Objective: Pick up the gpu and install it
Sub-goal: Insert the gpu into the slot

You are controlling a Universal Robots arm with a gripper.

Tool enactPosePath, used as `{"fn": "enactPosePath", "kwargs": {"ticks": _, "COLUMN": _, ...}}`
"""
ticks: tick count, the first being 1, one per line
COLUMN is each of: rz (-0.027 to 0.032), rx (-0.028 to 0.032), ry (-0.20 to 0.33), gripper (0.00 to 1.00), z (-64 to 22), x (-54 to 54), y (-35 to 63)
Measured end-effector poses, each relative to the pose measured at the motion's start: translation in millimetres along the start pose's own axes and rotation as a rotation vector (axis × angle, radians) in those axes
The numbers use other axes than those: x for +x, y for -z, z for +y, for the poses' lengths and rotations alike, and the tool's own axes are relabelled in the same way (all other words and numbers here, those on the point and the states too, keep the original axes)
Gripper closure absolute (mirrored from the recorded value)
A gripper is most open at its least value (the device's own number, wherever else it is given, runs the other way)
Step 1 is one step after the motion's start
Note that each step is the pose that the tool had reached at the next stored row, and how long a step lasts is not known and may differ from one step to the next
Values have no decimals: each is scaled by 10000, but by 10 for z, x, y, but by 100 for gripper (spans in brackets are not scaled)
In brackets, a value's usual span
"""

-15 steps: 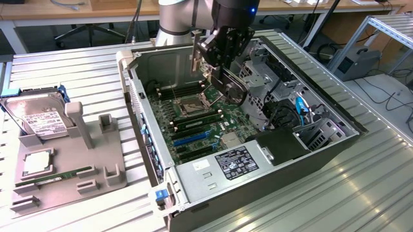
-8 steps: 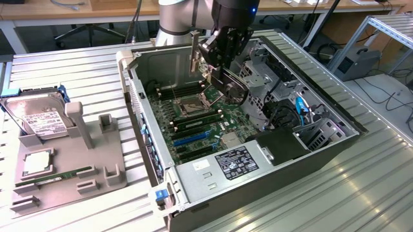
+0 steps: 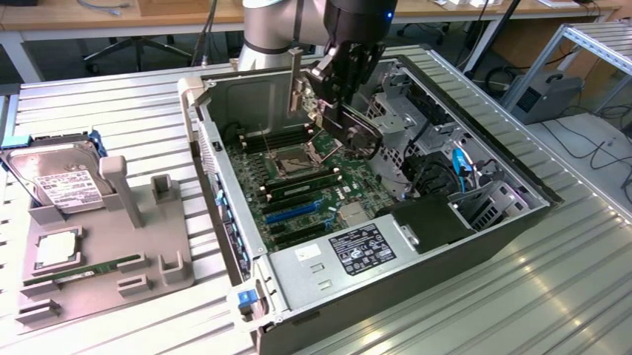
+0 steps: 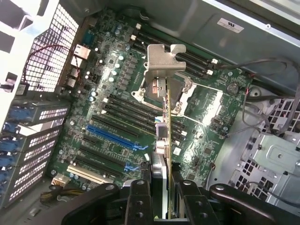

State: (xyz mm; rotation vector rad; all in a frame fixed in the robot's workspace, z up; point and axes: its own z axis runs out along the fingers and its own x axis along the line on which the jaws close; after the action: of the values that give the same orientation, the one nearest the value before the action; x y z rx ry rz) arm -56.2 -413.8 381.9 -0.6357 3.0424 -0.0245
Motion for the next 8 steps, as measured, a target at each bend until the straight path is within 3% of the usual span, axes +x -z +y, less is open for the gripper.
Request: {"fn": "enactPosePath", "kwargs": {"ticks": 8, "rz": -12, "rx": -15, "ry": 529, "gripper": 73, "z": 0, "x": 0, "y": -2}}
